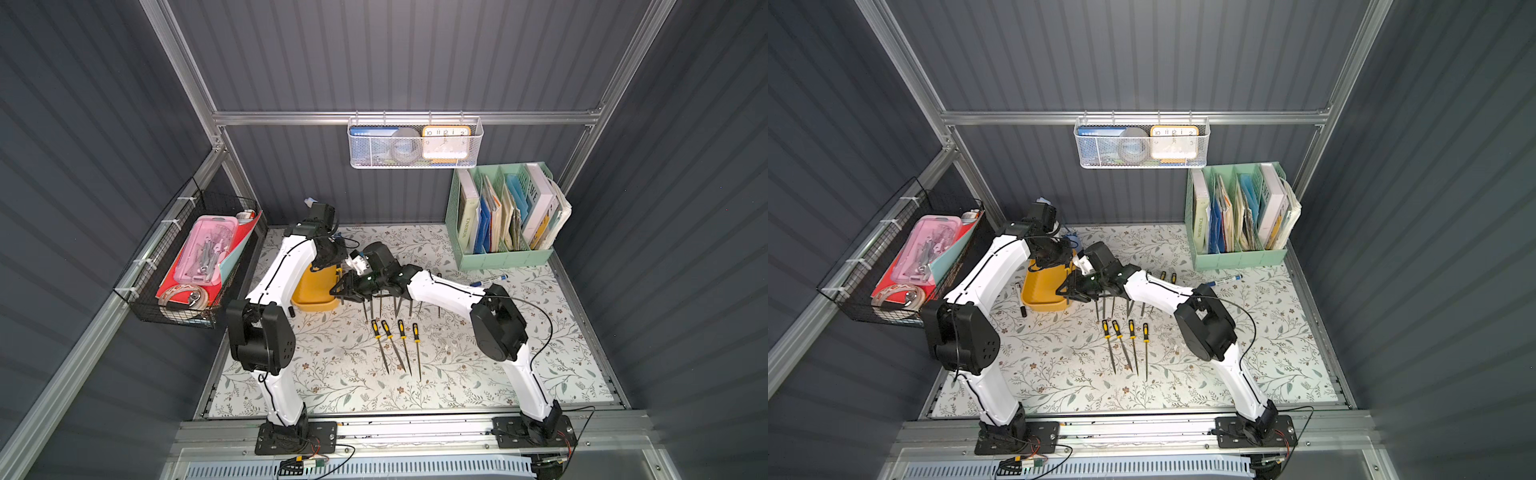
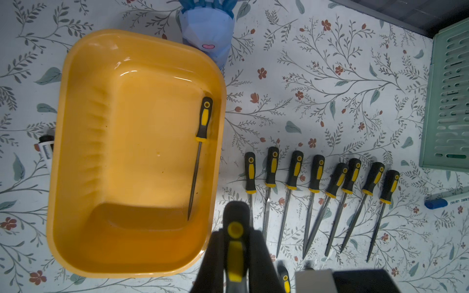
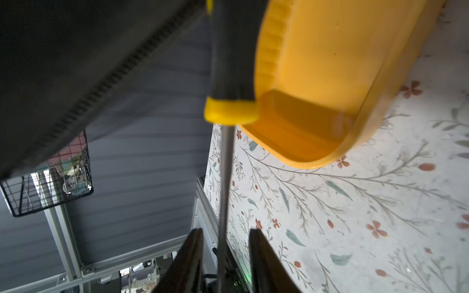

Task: Take the file tool out of the storage box
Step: Pick up the file tool from the storage box, then place the file tool at the center of the board.

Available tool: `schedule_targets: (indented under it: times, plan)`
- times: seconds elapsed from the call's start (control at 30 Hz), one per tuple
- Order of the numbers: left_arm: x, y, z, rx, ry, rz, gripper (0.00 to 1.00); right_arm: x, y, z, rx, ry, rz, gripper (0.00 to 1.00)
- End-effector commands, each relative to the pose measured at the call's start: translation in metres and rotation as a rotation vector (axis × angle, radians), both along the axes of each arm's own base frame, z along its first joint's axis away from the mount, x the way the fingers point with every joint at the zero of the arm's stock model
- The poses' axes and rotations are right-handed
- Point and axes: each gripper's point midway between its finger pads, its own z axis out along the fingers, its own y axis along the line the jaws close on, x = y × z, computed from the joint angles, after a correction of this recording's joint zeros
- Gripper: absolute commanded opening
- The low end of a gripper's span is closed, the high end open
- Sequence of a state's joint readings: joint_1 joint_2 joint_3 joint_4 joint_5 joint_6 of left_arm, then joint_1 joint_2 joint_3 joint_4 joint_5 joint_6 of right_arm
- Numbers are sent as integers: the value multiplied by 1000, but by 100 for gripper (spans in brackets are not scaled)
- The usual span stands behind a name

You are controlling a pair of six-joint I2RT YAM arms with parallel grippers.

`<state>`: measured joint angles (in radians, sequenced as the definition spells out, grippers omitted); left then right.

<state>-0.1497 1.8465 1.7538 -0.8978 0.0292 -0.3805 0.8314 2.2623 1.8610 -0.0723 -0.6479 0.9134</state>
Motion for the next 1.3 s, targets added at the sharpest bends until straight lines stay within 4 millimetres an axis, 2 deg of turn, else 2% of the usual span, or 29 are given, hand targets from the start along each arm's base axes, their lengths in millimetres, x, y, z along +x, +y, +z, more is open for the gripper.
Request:
schedule_targets:
  times: [0.0, 0.13, 0.23, 0.27, 0.33, 0.4, 0.43, 0.5, 0.57, 0.73, 0.87, 0.93, 1.07, 1.17, 1.27]
  plan:
    - [-4, 2, 16, -6, -17, -5, 0, 4, 7, 17, 39, -18, -7, 19]
    - [-5, 4, 18, 1, -24, 2, 0, 4, 7, 19, 44, -21, -10, 1]
    - [-6, 4, 16, 3, -19, 3, 2, 2, 5, 21, 41, -15, -6, 0]
    - [-5, 6, 16, 9, -21, 7, 15, 0, 3, 22, 40, -16, -6, 0]
    - [-4, 7, 17, 20, -26, 10, 27, -4, -3, 23, 31, -17, -4, 0]
    - [-3, 8, 20, 20, -32, 14, 55, -11, -15, 25, 20, -21, 1, 0]
    - [-3, 9, 21, 25, -36, 26, 56, -16, -21, 26, 15, -22, 4, 0]
    - [-2, 16, 25, 51, -47, 46, 59, -30, -38, 29, 6, -22, 20, 0]
    - [-2, 19, 26, 60, -52, 62, 66, -47, -56, 33, -7, -23, 44, 0]
    - [1, 24, 21, 61, -48, 75, 72, -93, -111, 37, -113, -33, 84, 0]
    - [5, 30, 12, 69, -39, 87, 74, -120, -157, 40, -157, -32, 29, 0]
    - [7, 33, 7, 73, -35, 91, 75, -131, -178, 36, -177, -28, -10, 0]
    - [12, 39, 4, 71, -39, 102, 76, -152, -220, 15, -223, 5, -89, 0]
    - [15, 43, 2, 72, -40, 109, 78, -167, -241, 0, -241, 28, -123, 0]
    - [17, 44, -2, 65, -36, 109, 79, -178, -258, -23, -273, 60, -154, 0]
